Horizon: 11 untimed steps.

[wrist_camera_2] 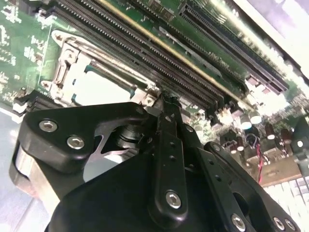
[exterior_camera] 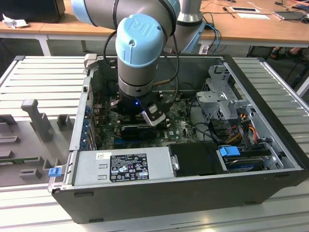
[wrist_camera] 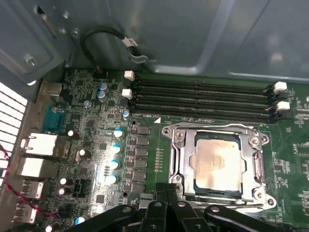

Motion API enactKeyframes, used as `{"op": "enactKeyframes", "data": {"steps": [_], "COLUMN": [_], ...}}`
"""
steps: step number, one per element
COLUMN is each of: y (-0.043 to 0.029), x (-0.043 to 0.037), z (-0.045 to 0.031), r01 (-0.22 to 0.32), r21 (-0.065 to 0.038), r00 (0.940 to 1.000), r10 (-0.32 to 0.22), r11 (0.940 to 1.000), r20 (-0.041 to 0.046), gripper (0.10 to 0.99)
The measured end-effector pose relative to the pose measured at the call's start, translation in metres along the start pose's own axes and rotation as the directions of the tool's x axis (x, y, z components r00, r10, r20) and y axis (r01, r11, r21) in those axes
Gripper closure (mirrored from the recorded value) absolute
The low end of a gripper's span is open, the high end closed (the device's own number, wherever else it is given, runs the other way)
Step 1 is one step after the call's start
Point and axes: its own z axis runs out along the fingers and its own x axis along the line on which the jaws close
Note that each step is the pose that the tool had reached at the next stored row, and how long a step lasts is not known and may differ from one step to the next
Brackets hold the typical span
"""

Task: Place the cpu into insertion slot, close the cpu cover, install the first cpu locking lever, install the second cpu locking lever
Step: 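Install the second cpu locking lever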

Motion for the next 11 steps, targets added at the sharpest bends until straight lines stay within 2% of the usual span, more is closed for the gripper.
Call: {"op": "enactKeyframes", "data": {"steps": [8,11], "y": [0.0069,0.0084], "x": [0.0001,0.0001], "z": [-0.0200,-0.0244], "r01": [0.000,0.000], "r21": [-0.003,-0.003], "r00": [1.0000,1.0000], "r10": [0.000,0.000], "r11": [1.0000,1.0000], "r20": [0.0002,0.0002], "gripper": [0.980,0.980]}}
